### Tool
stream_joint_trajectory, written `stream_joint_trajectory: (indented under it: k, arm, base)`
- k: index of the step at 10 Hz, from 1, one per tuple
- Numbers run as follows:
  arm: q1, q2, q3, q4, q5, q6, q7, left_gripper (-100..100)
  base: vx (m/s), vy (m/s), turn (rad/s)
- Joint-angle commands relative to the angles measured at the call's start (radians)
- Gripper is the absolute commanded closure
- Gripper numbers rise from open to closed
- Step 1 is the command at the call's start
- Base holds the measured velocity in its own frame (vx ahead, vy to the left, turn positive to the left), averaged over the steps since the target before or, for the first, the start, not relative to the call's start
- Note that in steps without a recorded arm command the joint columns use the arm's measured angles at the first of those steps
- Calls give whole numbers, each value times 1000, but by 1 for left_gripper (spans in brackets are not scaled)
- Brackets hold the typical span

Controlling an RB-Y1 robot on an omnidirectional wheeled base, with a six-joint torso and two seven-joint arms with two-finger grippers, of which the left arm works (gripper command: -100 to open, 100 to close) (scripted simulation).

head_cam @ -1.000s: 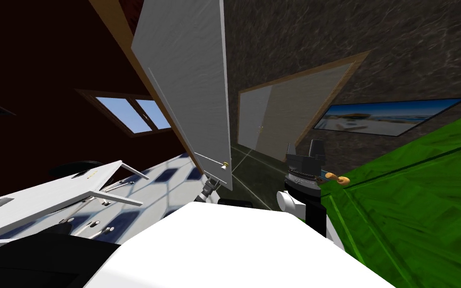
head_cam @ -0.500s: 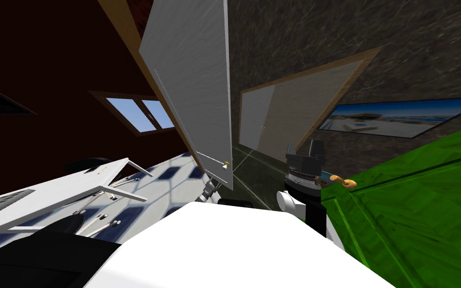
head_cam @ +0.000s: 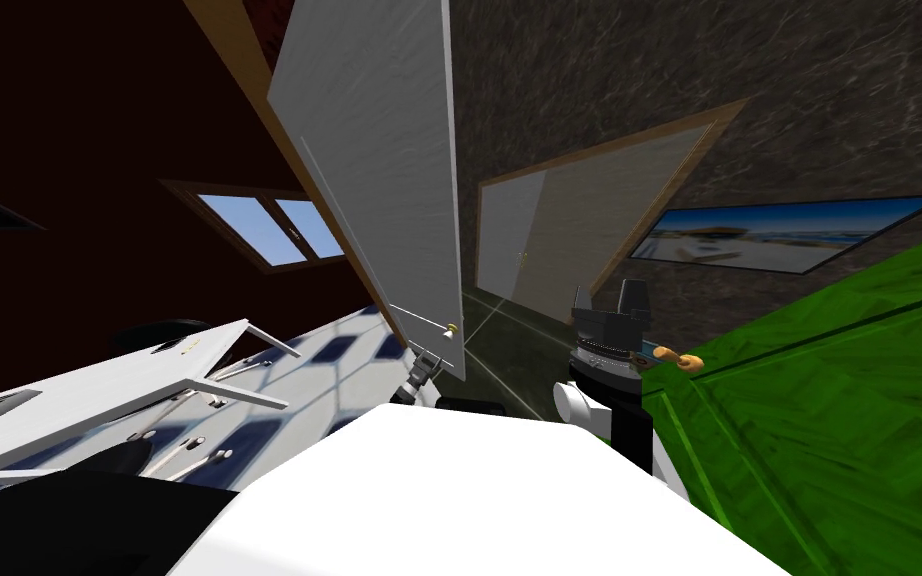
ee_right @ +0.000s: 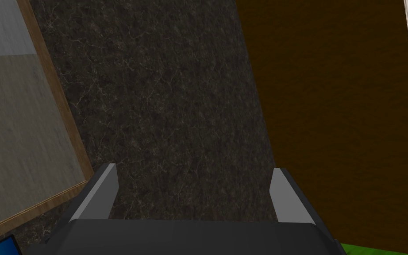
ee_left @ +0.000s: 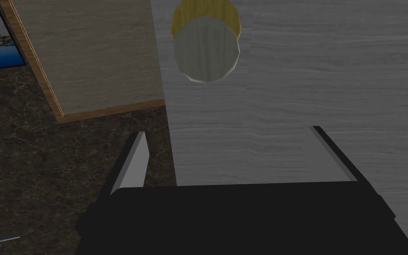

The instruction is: Push the door open

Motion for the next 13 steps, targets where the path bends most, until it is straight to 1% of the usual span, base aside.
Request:
stream_joint_trajectory:
  k: [1,2,3,4,5,6,7,8,9,10,11,12,13]
  arm:
    - [-30,16,-33,31,50,23,-33,-100]
    - [-51,26,-56,52,79,39,-54,-100]
    - [-51,26,-56,52,93,39,-54,-100]
    - [-74,35,-80,74,131,55,-77,-100]
    - [-97,44,-104,97,161,71,-100,-100]
    - [-97,44,-104,97,173,71,-100,-100]
    - [-120,53,-130,121,213,88,-124,-100]
    - [-144,60,-155,145,241,106,-147,-100]
    - [-144,60,-155,145,257,106,-147,-100]
    - [-168,67,-181,168,294,123,-171,-100]
    - [-168,67,-181,168,299,123,-171,-100]
    - [-191,73,-205,191,339,140,-194,-100]
    - [-214,79,-230,214,367,156,-217,-100]
  base:
    - [6,1,-47]
    - [6,1,-56]
    - [5,2,-21]
    - [4,0,-32]
    - [7,0,-64]
    - [5,1,-23]
    - [4,1,-34]
    - [6,1,-62]
    - [5,2,-27]
    - [6,0,-41]
    - [4,1,-23]
    - [4,1,-39]
    - [5,1,-68]
